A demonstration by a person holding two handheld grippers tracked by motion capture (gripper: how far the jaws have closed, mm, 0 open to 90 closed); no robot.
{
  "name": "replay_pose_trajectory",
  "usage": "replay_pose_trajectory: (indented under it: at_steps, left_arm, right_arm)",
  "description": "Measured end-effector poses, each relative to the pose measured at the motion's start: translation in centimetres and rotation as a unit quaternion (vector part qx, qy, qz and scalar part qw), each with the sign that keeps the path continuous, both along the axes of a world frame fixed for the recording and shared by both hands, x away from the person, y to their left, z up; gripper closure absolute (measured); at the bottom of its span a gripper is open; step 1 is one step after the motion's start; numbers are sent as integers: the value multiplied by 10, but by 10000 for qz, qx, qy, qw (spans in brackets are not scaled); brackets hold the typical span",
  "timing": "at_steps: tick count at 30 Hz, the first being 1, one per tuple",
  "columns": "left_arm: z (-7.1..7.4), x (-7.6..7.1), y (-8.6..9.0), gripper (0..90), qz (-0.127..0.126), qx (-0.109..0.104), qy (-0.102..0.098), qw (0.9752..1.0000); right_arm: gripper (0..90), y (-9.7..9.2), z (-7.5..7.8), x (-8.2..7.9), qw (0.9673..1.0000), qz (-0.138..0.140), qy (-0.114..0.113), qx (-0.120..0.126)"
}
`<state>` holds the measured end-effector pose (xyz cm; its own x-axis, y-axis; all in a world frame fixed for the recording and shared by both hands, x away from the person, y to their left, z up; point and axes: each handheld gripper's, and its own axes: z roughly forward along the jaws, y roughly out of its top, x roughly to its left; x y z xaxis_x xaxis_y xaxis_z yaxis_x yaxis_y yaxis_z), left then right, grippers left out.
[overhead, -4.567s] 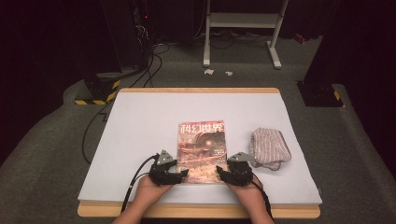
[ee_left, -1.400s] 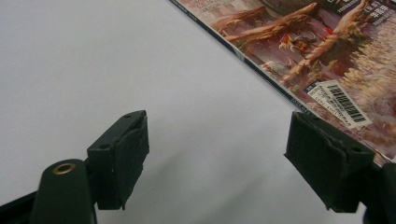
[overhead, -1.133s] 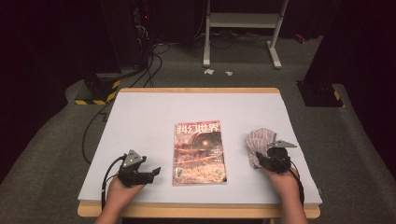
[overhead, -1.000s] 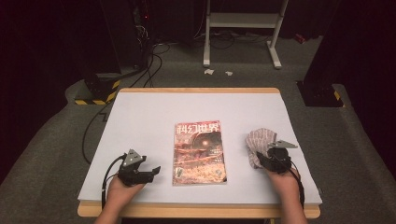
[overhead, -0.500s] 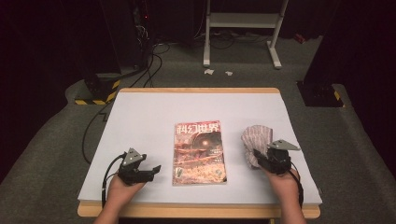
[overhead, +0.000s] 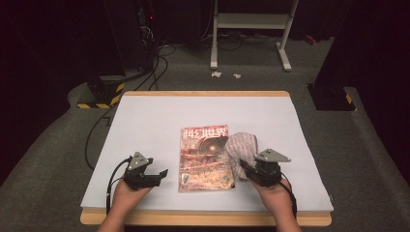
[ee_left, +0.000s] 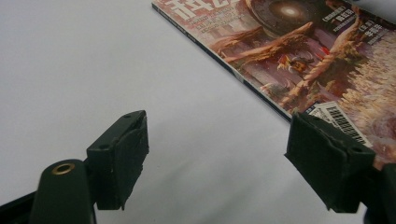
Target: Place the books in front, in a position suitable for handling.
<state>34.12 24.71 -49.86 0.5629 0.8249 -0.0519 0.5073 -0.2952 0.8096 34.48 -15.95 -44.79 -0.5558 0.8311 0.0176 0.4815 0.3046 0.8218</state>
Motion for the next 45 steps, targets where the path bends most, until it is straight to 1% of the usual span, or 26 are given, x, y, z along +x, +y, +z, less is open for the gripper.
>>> replay_pose_trajectory:
  at_steps: [2,5,6,8,9,10,11,13,15,18,21,24,27,29,33,36,39,41,44,45]
  left_arm:
    - [0,0,0,208,0,-4,-15,10000]
    - [1,-1,-1,208,-7,-38,-43,10000]
    - [1,0,-1,208,-13,-38,-48,10000]
    - [1,0,0,208,-25,-19,-42,10000]
    - [0,0,0,208,-33,-13,-46,10000]
    - [0,1,0,208,-34,-7,-51,10000]
    - [0,1,1,208,-35,-13,-47,10000]
    - [0,1,2,208,-28,-45,-37,10000]
    - [0,1,3,208,-13,-44,-50,10000]
    - [1,1,3,208,-7,-74,-71,9999]
    - [1,1,3,208,-17,-57,-75,10000]
    - [0,0,2,208,-15,4,-65,10000]
    - [1,-1,0,208,-26,-23,-81,10000]
    - [1,0,1,207,-14,-7,-70,10000]
    - [2,0,3,207,4,-71,-100,9999]
    - [2,0,4,207,0,-45,-95,9999]
    - [1,-1,4,207,11,-58,-80,10000]
    - [2,-2,4,207,27,-19,-102,9999]
    - [3,-2,6,207,69,-76,-118,9999]
    - [3,-1,6,207,65,-71,-125,9999]
  right_arm:
    - [622,8,-1,-2,10000,91,-24,-33]
    - [617,22,-3,-5,9996,274,-9,-2]
    - [616,28,-5,-6,9994,345,17,6]
    - [616,37,-9,-5,9990,427,65,-70]
    - [616,41,-12,-4,9987,474,124,-110]
    - [616,46,-17,-2,9982,536,232,-150]
    - [616,48,-20,-2,9979,561,293,-170]
    - [613,55,-29,1,9969,572,441,-302]
    - [610,57,-35,3,9966,534,501,-373]
    - [607,58,-38,7,9965,496,564,-374]
    - [604,58,-40,8,9964,479,557,-424]
    - [602,60,-40,8,9961,464,543,-509]
    - [602,63,-40,7,9958,465,486,-613]
    - [601,64,-40,6,9959,410,510,-624]
    - [593,66,-40,6,9955,392,473,-726]
    - [593,68,-39,5,9950,404,398,-826]
    - [594,71,-38,5,9947,435,363,-859]
    - [594,74,-37,5,9946,452,355,-863]
    - [595,77,-38,5,9940,477,321,-928]
    - [595,78,-38,6,9942,471,349,-905]
